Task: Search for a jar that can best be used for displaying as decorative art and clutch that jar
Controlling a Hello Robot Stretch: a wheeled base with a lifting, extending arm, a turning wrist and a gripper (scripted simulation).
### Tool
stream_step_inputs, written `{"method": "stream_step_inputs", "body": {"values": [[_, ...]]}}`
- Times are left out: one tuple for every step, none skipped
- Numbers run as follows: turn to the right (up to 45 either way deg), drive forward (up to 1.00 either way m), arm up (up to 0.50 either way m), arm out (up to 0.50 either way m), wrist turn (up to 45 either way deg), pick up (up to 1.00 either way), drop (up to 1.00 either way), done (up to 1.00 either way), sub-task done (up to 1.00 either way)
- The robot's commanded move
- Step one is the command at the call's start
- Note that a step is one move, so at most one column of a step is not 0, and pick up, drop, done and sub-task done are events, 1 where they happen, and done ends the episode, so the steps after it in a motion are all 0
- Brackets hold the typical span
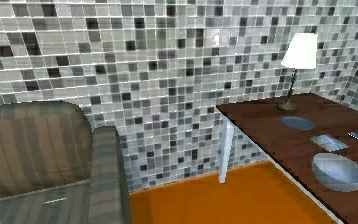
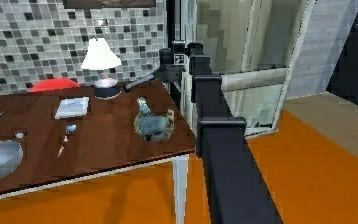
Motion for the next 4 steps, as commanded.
{"method": "stream_step_inputs", "body": {"values": [[0.0, 0.0, -0.28, 0.0, 0.0, 0.0, 0.0, 0.0, 0.0], [0.0, 0.0, 0.0, 0.0, 0.0, 1.0, 0.0, 0.0, 0.0], [0.0, 0.0, 0.1, 0.0, 0.0, 0.0, 0.0, 0.0, 0.0], [0.0, 0.0, 0.0, 0.0, 0.0, 0.0, 0.0, 1.0, 0.0]]}}
